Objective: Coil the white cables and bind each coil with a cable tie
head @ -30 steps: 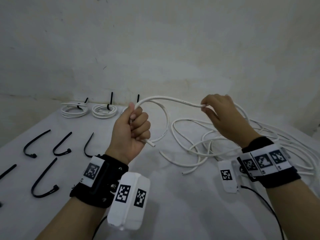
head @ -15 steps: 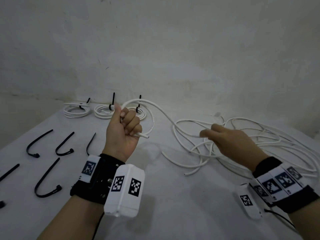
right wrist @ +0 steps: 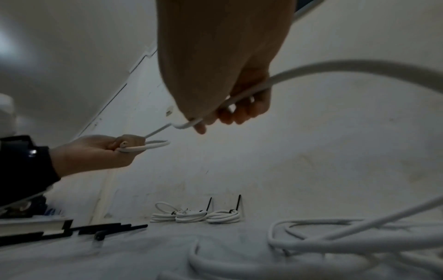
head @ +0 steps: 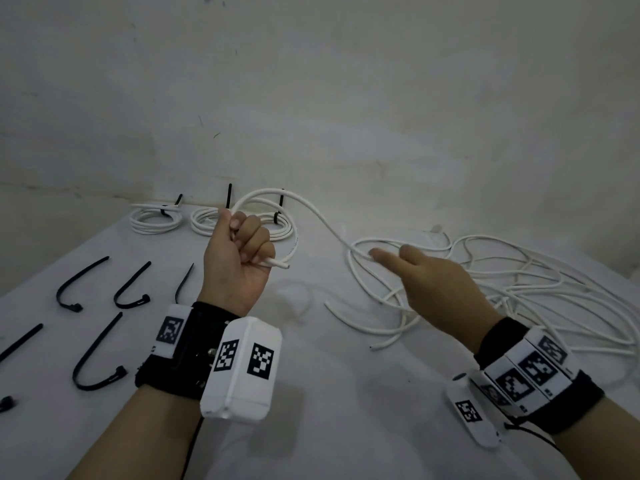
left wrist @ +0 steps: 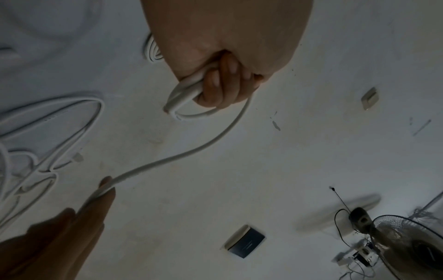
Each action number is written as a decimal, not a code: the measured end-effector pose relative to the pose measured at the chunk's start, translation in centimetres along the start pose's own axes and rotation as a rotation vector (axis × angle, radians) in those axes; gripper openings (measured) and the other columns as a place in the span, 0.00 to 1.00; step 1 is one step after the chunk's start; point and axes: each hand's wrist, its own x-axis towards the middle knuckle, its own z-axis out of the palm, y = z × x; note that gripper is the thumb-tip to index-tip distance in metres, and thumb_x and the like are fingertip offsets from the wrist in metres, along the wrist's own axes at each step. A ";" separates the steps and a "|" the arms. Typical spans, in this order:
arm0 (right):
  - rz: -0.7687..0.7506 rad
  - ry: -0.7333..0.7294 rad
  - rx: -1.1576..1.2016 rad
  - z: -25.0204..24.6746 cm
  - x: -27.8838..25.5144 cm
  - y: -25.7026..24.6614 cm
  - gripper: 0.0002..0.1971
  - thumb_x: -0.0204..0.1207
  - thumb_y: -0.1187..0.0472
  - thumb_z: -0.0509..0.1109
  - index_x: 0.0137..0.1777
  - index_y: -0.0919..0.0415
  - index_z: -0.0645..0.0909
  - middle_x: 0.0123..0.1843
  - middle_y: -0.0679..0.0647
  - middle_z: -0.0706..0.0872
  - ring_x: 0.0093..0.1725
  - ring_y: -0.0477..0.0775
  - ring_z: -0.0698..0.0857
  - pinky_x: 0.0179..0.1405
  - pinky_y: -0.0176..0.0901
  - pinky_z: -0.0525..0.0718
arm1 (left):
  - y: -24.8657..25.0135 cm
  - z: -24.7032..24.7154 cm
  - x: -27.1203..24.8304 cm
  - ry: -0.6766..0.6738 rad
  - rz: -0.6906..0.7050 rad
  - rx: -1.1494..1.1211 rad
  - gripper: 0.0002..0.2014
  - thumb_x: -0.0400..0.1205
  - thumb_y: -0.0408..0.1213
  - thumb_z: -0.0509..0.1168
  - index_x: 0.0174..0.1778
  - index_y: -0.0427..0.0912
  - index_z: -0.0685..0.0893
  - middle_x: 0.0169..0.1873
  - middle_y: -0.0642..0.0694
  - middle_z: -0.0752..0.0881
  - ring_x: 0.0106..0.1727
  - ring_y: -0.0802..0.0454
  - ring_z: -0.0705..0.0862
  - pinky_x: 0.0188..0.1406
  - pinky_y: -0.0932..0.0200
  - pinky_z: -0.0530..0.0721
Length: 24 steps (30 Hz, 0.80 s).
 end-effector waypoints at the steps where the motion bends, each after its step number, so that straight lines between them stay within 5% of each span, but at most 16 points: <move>1: 0.036 0.017 -0.045 -0.1 0.2 0.0 0.36 0.53 0.81 0.68 0.62 0.55 0.78 0.32 0.57 0.75 0.17 0.56 0.60 0.16 0.32 0.46 | -0.1 0.0 0.0 0.013 -0.005 0.016 0.27 0.88 0.50 0.45 0.22 0.46 0.69 0.14 0.53 0.62 0.11 0.59 0.59 0.12 0.68 0.55; 4: 0.018 -0.075 -0.105 -0.2 0.7 -0.5 0.35 0.45 0.81 0.76 0.56 0.57 0.87 0.28 0.57 0.75 0.18 0.53 0.53 0.23 0.29 0.39 | -0.7 0.1 -0.1 0.047 -0.022 0.054 0.27 0.89 0.49 0.45 0.23 0.46 0.68 0.14 0.53 0.62 0.11 0.60 0.59 0.11 0.68 0.56; 8: -0.161 -0.289 -0.116 -0.5 0.7 -2.3 0.24 0.63 0.71 0.61 0.55 0.52 0.87 0.32 0.55 0.79 0.15 0.57 0.69 0.23 0.34 0.39 | -1.5 0.2 -0.4 0.031 -0.036 0.118 0.22 0.89 0.50 0.44 0.29 0.47 0.64 0.15 0.54 0.62 0.12 0.61 0.60 0.12 0.69 0.59; 12: -0.384 -0.169 -0.072 -1.1 0.1 -4.3 0.23 0.52 0.69 0.79 0.50 0.54 0.85 0.37 0.54 0.78 0.20 0.55 0.74 0.17 0.37 0.52 | -2.9 0.4 -0.8 0.002 -0.094 0.207 0.22 0.88 0.50 0.43 0.29 0.46 0.64 0.14 0.54 0.62 0.13 0.62 0.60 0.13 0.69 0.59; 17: -0.395 -0.055 0.053 -3.7 1.3 -4.7 0.10 0.71 0.67 0.66 0.47 0.56 0.86 0.38 0.53 0.78 0.23 0.52 0.61 0.14 0.41 0.66 | -3.7 1.3 -1.6 -0.052 -0.136 0.352 0.22 0.89 0.50 0.42 0.30 0.44 0.63 0.15 0.54 0.62 0.14 0.61 0.58 0.15 0.68 0.60; 20: -0.340 -0.030 0.151 -4.4 1.5 -4.5 0.12 0.77 0.56 0.60 0.43 0.55 0.86 0.37 0.50 0.79 0.21 0.54 0.69 0.18 0.38 0.62 | -4.3 1.7 -2.1 -0.103 -0.172 0.445 0.22 0.89 0.51 0.42 0.30 0.45 0.63 0.17 0.53 0.61 0.16 0.61 0.58 0.16 0.67 0.61; 24: -0.215 0.047 0.327 -5.0 1.6 -4.3 0.12 0.74 0.47 0.68 0.40 0.56 0.85 0.37 0.49 0.81 0.27 0.52 0.79 0.19 0.40 0.73 | -5.0 1.8 -2.7 -0.186 -0.275 0.558 0.21 0.88 0.50 0.44 0.31 0.44 0.62 0.19 0.53 0.61 0.18 0.60 0.61 0.17 0.68 0.62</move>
